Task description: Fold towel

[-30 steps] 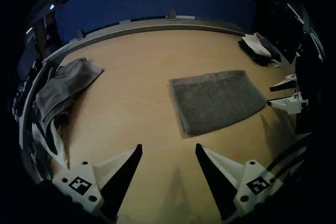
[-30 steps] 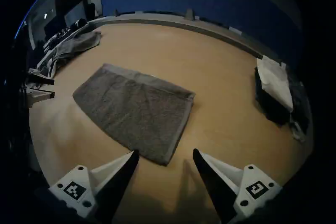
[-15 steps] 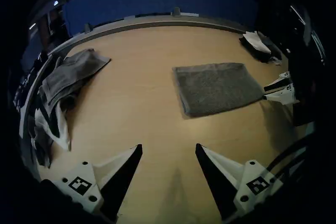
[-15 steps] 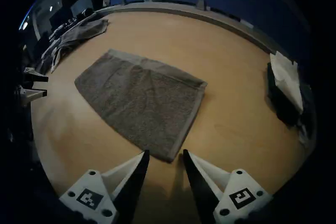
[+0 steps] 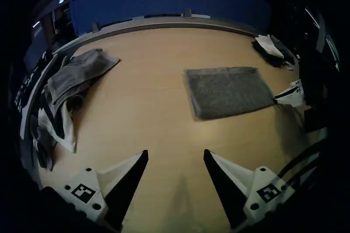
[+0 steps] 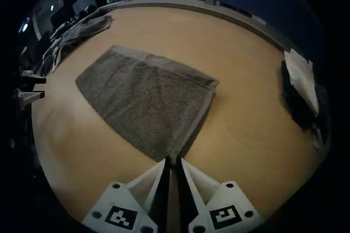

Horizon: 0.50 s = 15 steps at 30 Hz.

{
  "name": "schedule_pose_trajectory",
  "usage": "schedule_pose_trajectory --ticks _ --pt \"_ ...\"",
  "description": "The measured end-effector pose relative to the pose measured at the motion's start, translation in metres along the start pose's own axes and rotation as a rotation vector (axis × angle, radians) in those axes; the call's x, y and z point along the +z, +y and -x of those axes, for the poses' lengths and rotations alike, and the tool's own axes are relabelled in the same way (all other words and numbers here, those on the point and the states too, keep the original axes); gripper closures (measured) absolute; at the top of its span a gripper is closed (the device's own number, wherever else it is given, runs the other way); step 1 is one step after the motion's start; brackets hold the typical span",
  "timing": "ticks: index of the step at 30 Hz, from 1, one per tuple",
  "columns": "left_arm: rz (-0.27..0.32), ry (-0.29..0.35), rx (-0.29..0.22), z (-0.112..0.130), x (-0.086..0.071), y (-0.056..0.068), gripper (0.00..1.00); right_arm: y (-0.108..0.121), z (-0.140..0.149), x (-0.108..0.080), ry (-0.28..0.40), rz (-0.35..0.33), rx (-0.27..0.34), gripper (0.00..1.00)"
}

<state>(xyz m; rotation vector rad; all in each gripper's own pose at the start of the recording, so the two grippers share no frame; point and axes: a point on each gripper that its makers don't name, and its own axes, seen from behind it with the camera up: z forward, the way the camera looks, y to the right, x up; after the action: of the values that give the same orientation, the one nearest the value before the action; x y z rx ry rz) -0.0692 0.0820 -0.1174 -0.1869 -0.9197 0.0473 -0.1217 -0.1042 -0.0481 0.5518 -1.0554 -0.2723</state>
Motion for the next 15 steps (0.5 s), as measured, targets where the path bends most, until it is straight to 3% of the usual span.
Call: schedule_pose_trajectory --ticks 8,15 --pt "0.003 -0.001 -0.001 0.0013 -0.001 -0.0001 0.06 0.0009 -0.0017 -0.0006 0.006 -0.004 0.033 0.96" --pt "0.01 0.0 -0.001 0.0001 -0.0009 0.0012 0.06 0.0004 -0.0096 -0.0076 0.027 0.007 0.013 0.97"
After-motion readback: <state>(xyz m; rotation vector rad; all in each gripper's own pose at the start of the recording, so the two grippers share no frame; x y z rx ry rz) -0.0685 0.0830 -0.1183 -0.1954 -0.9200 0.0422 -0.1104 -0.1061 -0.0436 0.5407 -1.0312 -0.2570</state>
